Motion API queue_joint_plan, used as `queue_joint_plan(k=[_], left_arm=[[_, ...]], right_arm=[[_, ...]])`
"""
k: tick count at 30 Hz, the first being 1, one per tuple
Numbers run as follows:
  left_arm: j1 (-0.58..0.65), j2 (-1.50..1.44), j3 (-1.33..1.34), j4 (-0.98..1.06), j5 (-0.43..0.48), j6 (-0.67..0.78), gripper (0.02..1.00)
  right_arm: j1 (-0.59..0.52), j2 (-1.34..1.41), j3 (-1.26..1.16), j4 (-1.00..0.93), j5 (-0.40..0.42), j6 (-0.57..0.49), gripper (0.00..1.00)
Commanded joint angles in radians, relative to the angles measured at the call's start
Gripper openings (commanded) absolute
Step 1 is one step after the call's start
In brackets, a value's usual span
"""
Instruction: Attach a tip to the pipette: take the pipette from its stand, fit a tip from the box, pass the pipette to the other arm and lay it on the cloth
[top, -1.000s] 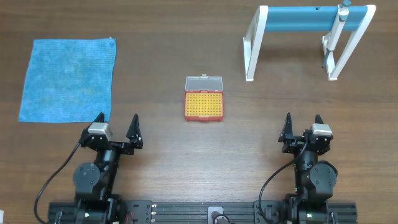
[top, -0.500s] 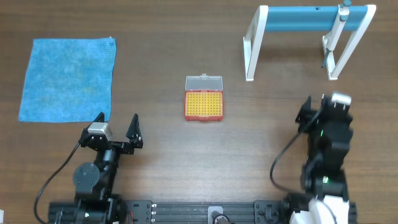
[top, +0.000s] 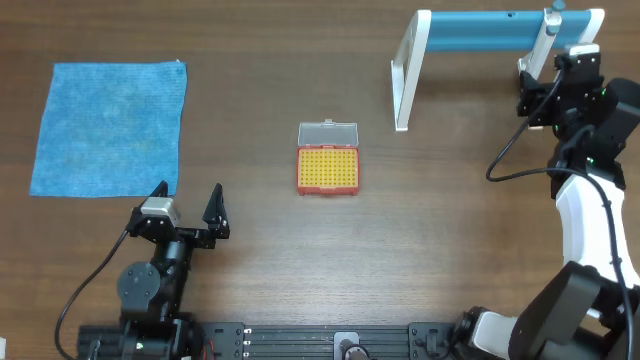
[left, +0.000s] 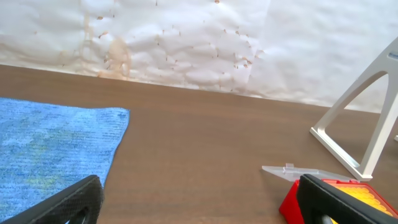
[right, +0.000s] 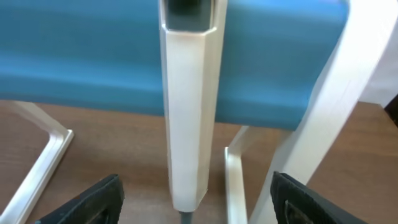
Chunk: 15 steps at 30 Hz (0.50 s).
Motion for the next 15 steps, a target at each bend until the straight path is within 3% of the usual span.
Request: queue_joint_plan(k=[1,9,10,14,15], left_arm=[[-0.005,-0.005,-0.002,-0.006,0.014,-0.009,0.998],[-0.005,-0.005,-0.002,-0.006,0.014,-0.009,0.998],[-0.005,-0.005,-0.002,-0.006,0.014,-0.009,1.000],[-0.005,-0.005,-0.002,-0.006,0.014,-0.009,0.998],[-0.005,-0.005,-0.002,-0.006,0.014,-0.009,1.000]], right_arm=[[0.000,0.040,0.017,0.045,-0.045,0.063,0.781],[0.015,0.150,0.017,0.200,-0.045,0.163,0.781],[0.022,0.150,0.017,0.202,-0.045,0.163,0.755],[0.027,0.150,0.017,0.206,-0.045,0.186,0.489],[0.027,0.150,0.017,0.206,-0.045,0.194,0.467]])
